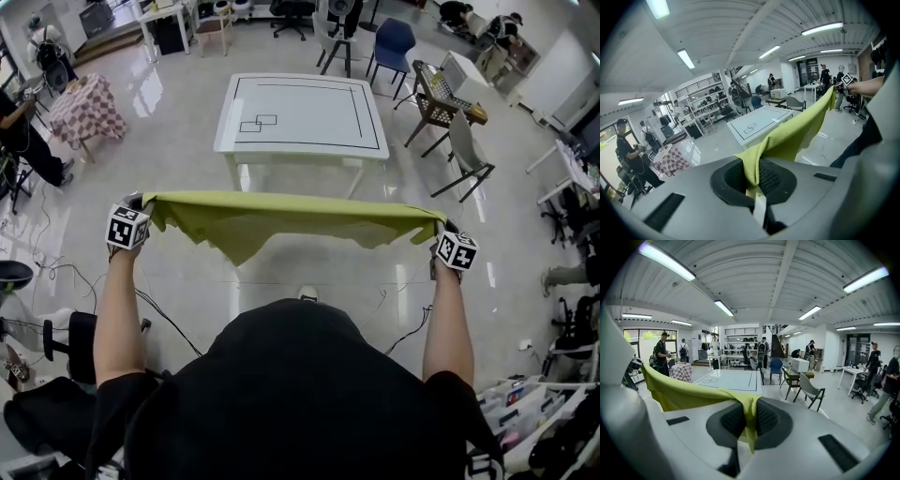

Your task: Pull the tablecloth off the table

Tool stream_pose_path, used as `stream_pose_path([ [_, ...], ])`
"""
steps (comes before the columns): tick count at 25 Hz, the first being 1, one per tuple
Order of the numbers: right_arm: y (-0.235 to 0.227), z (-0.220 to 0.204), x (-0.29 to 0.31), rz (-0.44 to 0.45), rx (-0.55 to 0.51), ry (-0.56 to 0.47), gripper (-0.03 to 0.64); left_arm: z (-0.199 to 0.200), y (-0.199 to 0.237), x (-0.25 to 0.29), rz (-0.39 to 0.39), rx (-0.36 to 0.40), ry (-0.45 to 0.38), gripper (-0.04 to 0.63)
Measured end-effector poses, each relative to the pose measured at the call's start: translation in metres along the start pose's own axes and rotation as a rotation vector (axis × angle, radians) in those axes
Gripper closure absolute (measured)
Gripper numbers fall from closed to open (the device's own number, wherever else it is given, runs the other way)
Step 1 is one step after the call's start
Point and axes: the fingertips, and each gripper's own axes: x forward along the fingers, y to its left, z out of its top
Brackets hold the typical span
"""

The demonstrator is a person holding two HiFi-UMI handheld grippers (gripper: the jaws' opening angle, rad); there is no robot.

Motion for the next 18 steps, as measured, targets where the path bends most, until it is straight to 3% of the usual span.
stream_pose_path([
  [18, -0.002, 0.025, -0.024, -0.024, -0.004, -0.091, 0.597, 0.016, 0.003, -0.006, 0.030, -0.040, -0.085, 0.572],
])
